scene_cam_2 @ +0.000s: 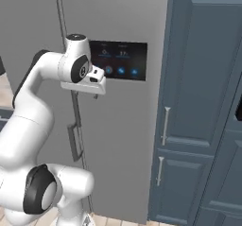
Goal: Retrieve the sausage and cheese from the fridge and place them on the cutting board on the counter.
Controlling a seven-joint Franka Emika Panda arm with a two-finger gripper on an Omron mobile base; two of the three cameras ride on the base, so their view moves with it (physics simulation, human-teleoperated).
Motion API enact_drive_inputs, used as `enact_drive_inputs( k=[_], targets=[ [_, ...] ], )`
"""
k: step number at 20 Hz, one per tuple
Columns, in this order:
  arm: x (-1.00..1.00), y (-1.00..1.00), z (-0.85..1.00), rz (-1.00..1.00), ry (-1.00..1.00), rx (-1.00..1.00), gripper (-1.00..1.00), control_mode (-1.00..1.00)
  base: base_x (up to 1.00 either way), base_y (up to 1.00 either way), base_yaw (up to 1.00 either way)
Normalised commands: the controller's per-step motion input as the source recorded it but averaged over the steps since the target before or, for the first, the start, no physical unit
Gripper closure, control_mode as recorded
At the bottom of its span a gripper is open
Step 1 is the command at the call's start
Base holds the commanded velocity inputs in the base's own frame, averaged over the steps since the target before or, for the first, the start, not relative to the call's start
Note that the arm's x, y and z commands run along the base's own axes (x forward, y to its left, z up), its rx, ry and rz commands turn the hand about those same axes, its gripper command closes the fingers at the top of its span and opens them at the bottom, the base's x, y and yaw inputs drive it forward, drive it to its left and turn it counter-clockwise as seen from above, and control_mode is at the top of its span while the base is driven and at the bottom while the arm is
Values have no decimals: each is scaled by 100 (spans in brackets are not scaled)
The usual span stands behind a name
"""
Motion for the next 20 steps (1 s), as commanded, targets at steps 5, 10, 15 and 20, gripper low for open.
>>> enact_drive_inputs(
  k=[5,10,15,20],
  targets=[
    [0,0,0,0,0,0,-100,100,-60,37,0],
    [0,0,0,0,0,0,-100,100,-9,7,0],
    [0,0,0,0,0,0,-100,100,0,20,0],
    [-17,37,-4,0,-64,3,-100,-100,0,0,0]
  ],
)
